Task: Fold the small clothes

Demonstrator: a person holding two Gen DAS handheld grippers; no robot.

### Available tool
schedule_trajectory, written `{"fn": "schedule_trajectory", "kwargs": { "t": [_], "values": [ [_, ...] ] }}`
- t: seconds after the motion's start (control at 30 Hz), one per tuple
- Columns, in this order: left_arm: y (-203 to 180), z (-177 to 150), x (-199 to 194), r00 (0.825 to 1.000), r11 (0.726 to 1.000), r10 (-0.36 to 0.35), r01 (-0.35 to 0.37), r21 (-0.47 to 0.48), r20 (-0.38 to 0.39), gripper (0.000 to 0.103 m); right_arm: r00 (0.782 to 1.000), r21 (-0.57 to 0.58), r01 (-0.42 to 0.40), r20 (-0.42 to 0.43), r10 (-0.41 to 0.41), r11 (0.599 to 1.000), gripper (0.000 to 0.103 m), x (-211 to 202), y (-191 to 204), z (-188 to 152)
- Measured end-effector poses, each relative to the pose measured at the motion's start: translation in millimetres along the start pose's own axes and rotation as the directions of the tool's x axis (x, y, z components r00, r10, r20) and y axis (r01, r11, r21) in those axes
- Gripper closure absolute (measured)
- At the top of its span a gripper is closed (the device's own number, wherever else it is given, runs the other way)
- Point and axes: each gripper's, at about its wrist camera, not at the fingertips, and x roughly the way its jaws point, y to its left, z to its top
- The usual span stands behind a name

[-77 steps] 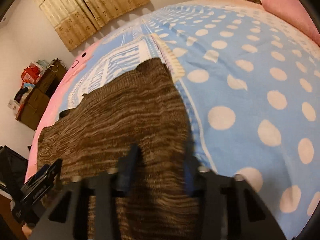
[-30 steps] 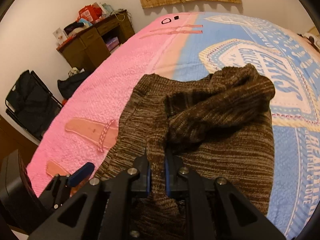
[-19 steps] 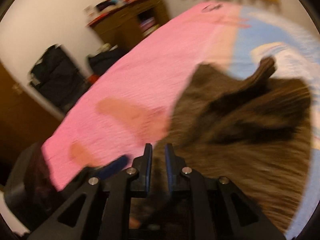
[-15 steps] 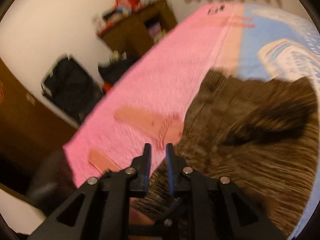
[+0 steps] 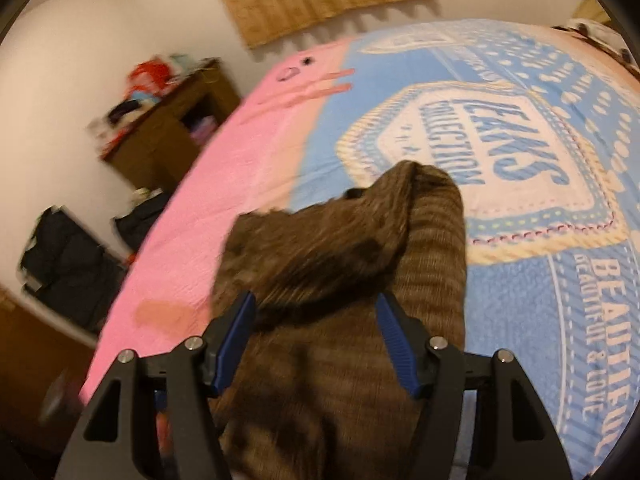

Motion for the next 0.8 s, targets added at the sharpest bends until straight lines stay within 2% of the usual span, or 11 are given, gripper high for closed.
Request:
{"fn": "schedule_trajectory", "kwargs": {
  "t": [0.03,0.1,0.17,0.2,0.27,0.3,0.33,0.47,0.67,0.73,0.8],
  "values": [
    [0.5,-0.2,-0.1,1.0,1.0,-0.001,0.001,0.0,0.001,0.01,0.999,0.008,-0.011,-0.044,0.012,1.0,0.075,13.0,3.1,4.4],
    [4.0,0.1,3.1,1.0,1.0,-0.005,0.005,-0.003,0.0,0.01,0.992,-0.03,-0.057,-0.112,0.053,0.998,0.076,35.2,22.4,15.3],
    [5.3,0.2,4.5,1.0,1.0,-0.013,0.014,-0.01,0.002,0.01,0.986,-0.085,-0.141,-0.099,0.132,0.986,0.076,38.0,39.8,26.7],
    [5.4,0.3,4.5,1.0,1.0,-0.017,0.017,-0.012,0.003,0.01,0.969,-0.078,-0.237,-0.089,0.23,0.968,0.071,34.4,42.4,31.9],
    [6.0,0.7,5.3,1.0,1.0,-0.025,0.025,-0.018,0.004,0.01,0.924,-0.028,-0.379,-0.066,0.376,0.925,0.044,20.9,36.1,32.8],
    [7.0,0.5,5.6,1.0,0.999,-0.026,0.026,-0.019,0.004,0.01,0.929,-0.034,-0.369,-0.043,0.367,0.929,0.027,13.0,32.8,29.1],
    [6.7,0.6,5.7,1.0,0.999,-0.026,0.026,-0.019,0.004,0.01,0.942,-0.057,-0.337,-0.024,0.336,0.94,0.025,5.5,30.5,23.4],
    [9.6,-0.7,4.4,0.999,0.999,-0.031,0.031,-0.022,0.006,0.01,0.975,-0.235,-0.215,0.001,0.221,0.948,0.025,-35.0,23.2,-24.6],
    [23.0,1.4,-3.2,0.997,0.996,-0.072,0.071,-0.045,-0.01,0.01,0.981,-0.396,-0.159,0.037,0.189,0.905,0.018,-55.1,32.7,-72.4],
    [23.6,2.4,-8.9,0.998,0.999,-0.047,0.048,0.015,-0.044,0.01,0.986,-0.437,-0.123,0.048,0.16,0.891,0.018,-47.6,37.1,-74.5],
    [26.9,2.3,-22.7,0.999,0.998,0.037,-0.036,0.055,-0.022,0.01,0.992,-0.464,-0.089,0.039,0.12,0.882,0.019,-37.9,43.4,-77.1]
  ]
}}
